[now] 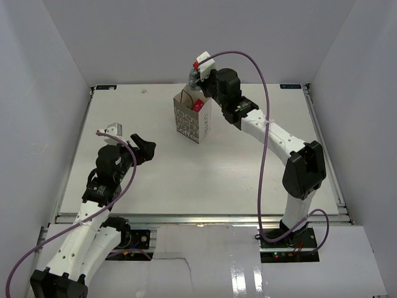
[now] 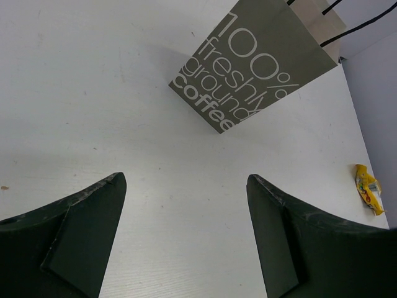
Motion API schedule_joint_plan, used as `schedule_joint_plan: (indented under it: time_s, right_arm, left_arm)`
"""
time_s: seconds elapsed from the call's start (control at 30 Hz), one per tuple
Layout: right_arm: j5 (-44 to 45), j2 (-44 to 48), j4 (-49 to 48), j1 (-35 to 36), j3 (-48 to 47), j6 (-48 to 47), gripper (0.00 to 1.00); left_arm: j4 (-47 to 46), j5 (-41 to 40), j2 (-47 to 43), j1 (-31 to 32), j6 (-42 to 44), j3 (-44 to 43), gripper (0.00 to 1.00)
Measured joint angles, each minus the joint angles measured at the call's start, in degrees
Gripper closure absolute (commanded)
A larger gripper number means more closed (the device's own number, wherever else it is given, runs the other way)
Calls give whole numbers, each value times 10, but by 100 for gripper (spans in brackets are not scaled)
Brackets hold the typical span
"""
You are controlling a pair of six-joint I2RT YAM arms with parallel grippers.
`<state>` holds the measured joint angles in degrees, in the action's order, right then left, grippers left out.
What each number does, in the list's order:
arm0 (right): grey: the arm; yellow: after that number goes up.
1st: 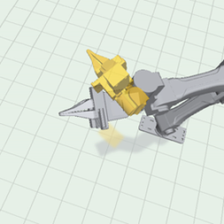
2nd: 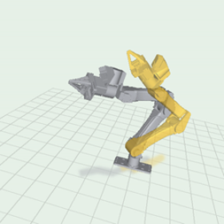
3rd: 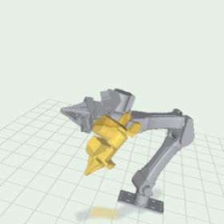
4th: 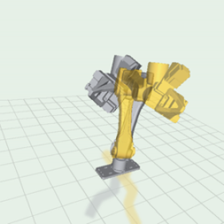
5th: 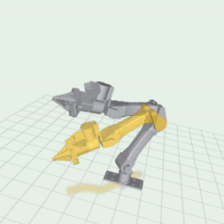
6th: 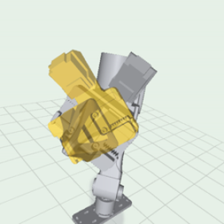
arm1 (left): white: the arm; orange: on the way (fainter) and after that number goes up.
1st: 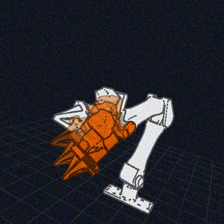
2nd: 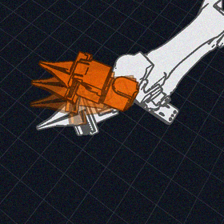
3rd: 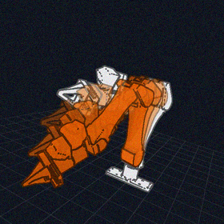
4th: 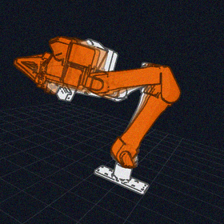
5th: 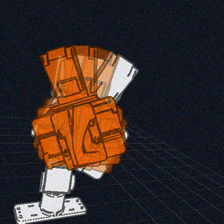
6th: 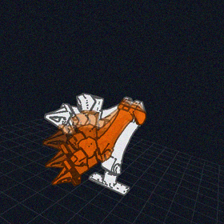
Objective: Place the snacks into the paper bag
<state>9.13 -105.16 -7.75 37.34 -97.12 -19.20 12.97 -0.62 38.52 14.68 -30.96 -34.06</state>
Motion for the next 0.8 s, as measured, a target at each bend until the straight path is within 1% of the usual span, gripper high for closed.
schedule_joint_plan:
  time_s: [0.03,0.07,0.13,0.2,0.23,0.33,0.37,0.43,0.47,0.53,0.6,0.67,0.73,0.77,0.8]
  right_arm:
    - [1,0,-3,-1,6,0,74]
    - [1,0,-5,0,14,0,70]
    - [-3,1,-7,0,31,2,67]
    - [-7,2,-5,2,45,4,61]
    - [-11,2,-4,3,51,6,56]
    - [-21,3,2,6,61,9,46]
    - [-23,5,5,6,62,9,40]
    - [-29,9,7,7,62,10,36]
    - [-31,13,9,7,62,10,32]
    - [-34,22,12,7,62,11,29]
    - [-35,33,17,7,62,11,24]
    - [-39,48,21,5,62,9,16]
    - [-59,67,35,-3,62,5,3]
    - [-83,79,53,-14,62,-2,8]
    - [-121,93,79,-31,62,-13,10]
  left_arm:
    - [0,0,0,0,-1,0,11]
    - [0,0,0,0,-1,0,11]
    - [0,3,0,0,-2,0,11]
    - [0,8,2,0,-2,0,11]
    - [-1,11,3,0,-2,0,11]
    - [0,16,5,0,-2,0,11]
    - [-1,17,5,0,-2,0,11]
    - [-1,19,5,0,-2,0,11]
    - [-1,20,5,0,-2,0,11]
    - [-1,22,5,0,-2,0,11]
    - [-1,24,5,0,-2,0,11]
    - [-1,26,5,0,-2,0,11]
    - [0,28,4,0,-2,0,11]
    - [-1,29,3,0,-2,0,11]
    - [0,30,1,0,-2,0,11]
